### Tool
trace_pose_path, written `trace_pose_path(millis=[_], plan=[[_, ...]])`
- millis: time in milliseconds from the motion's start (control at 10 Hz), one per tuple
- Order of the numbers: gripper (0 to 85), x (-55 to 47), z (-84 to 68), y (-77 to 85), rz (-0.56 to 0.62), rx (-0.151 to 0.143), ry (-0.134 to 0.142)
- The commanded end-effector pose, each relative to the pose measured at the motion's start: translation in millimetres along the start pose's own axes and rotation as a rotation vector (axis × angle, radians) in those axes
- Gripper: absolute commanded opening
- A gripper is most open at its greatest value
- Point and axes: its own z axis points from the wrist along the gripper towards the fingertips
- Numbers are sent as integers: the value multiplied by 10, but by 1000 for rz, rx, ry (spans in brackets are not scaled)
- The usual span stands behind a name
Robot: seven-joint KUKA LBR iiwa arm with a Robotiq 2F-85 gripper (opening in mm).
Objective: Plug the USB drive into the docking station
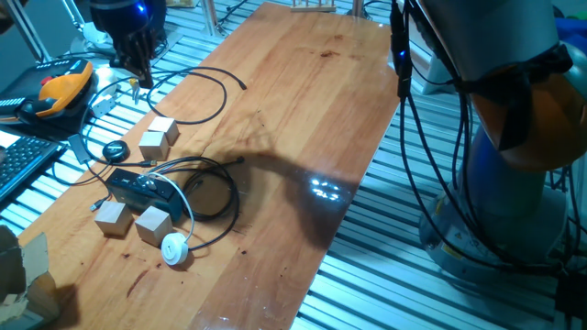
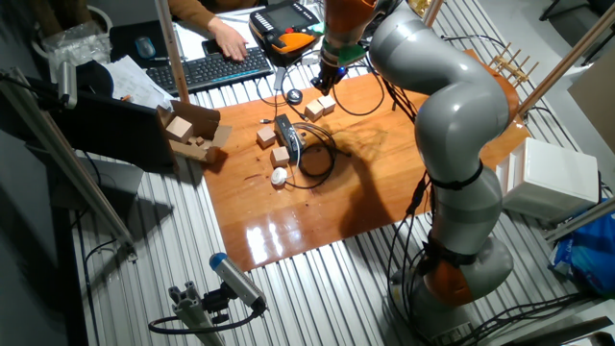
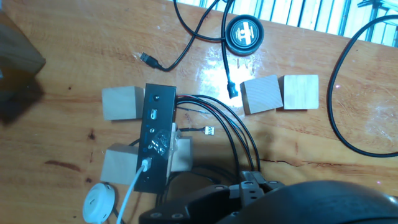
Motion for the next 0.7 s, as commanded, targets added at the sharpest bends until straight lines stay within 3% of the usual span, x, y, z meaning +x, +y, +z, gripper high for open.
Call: trace_pose_path(millis=[0, 200, 600], plan=[[0, 4, -1, 1, 0, -3, 7], [0, 12, -2, 19, 1, -11, 18], [0, 6, 9, 29, 0, -6, 3]])
